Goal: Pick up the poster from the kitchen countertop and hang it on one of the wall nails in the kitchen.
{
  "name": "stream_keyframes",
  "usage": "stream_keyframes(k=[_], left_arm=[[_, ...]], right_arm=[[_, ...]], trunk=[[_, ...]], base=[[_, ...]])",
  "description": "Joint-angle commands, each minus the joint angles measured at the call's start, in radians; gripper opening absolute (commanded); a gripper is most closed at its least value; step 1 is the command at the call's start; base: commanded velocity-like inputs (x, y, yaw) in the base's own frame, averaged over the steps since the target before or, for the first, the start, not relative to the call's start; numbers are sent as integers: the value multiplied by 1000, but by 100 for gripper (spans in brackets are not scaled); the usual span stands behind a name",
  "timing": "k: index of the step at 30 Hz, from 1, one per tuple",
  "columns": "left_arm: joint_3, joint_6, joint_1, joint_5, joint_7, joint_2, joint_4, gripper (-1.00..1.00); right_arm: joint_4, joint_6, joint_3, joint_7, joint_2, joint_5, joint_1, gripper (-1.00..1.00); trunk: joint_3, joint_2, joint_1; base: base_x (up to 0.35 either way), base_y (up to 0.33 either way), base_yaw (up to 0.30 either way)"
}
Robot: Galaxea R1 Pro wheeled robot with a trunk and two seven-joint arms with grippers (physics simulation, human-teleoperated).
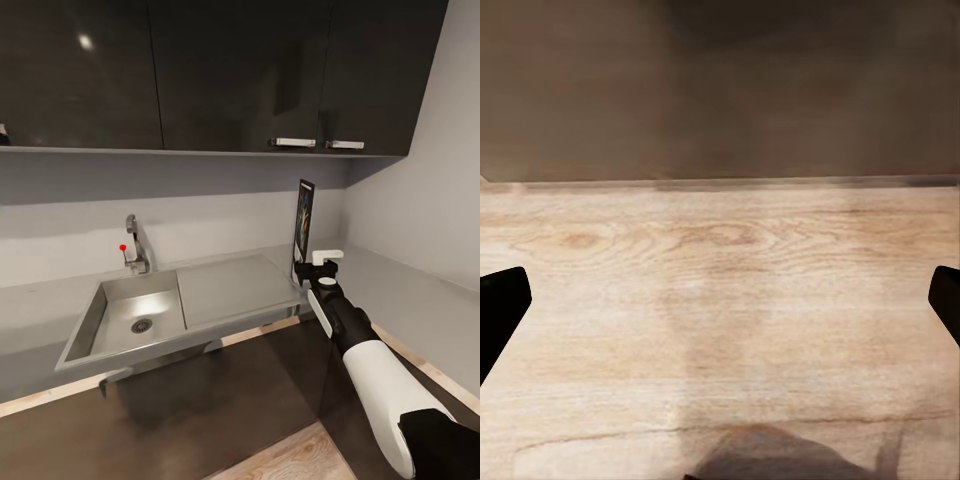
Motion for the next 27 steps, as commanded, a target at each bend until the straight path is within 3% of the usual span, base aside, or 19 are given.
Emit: stream_keyframes(k=[1,7,15,27], left_arm=[[2,0,0,10,-7,0,-1,100],[2,0,0,10,-7,0,-1,100],[2,0,0,10,-7,0,-1,100],[2,0,0,10,-7,0,-1,100]], right_arm=[[-1,6,3,-6,0,-1,-1,100],[0,6,3,-6,0,-1,-1,100],[0,5,3,-6,0,-1,-1,100],[0,4,3,-6,-1,-1,-1,100]], trunk=[[-1,-1,0],[-1,-1,0],[-1,-1,0],[-1,-1,0]], base=[[16,0,0],[31,0,0],[198,0,0],[39,0,0]])
